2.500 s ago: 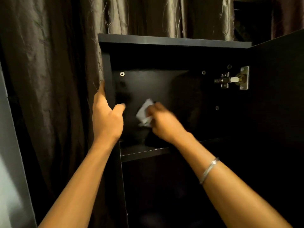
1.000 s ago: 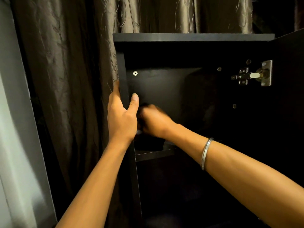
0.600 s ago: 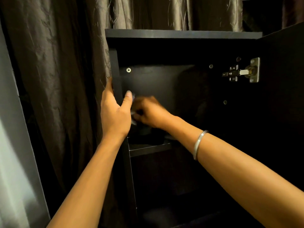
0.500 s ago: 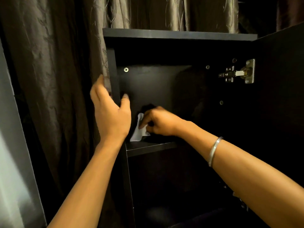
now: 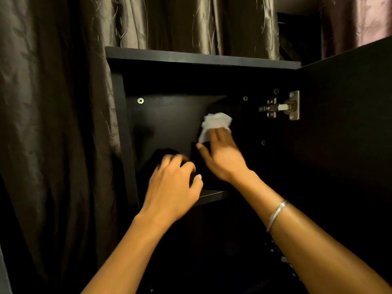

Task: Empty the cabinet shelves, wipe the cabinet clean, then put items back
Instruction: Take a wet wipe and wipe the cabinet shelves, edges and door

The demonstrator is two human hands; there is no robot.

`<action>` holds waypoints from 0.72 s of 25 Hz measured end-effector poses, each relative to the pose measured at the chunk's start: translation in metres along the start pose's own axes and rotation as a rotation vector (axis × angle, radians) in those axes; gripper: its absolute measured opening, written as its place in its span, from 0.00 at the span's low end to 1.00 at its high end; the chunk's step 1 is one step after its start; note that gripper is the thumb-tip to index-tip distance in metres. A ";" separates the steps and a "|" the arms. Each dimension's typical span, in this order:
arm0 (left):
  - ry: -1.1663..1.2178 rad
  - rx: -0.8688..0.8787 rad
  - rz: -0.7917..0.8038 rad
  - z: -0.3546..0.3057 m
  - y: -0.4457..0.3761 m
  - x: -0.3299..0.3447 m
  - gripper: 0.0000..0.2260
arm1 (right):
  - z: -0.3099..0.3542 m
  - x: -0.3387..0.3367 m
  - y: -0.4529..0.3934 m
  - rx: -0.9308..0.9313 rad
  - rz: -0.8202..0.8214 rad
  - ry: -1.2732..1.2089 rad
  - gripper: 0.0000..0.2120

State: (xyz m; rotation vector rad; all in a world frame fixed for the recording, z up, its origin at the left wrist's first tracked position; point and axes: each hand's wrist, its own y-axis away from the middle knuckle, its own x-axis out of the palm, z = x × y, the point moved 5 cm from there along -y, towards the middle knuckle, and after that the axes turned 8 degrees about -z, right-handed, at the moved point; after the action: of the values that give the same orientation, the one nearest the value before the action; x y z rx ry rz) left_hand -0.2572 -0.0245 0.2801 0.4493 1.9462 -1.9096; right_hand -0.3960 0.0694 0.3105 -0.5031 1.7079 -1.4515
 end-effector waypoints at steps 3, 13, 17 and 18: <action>-0.005 -0.013 -0.008 0.005 -0.016 0.003 0.14 | -0.022 -0.007 -0.057 0.203 -0.050 0.041 0.31; -0.229 0.041 -0.174 0.008 -0.029 0.001 0.25 | -0.012 -0.003 -0.027 0.194 0.003 0.088 0.32; -0.270 -0.013 -0.122 0.011 -0.027 0.004 0.32 | -0.064 -0.026 -0.068 0.462 0.029 0.026 0.39; -0.275 -0.012 -0.120 0.011 -0.026 0.004 0.33 | -0.069 -0.023 -0.052 0.542 0.064 0.058 0.42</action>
State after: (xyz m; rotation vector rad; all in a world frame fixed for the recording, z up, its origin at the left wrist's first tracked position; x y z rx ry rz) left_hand -0.2723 -0.0363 0.3012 0.0615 1.8381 -1.9145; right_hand -0.4474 0.1158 0.3672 -0.1110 1.2796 -1.8054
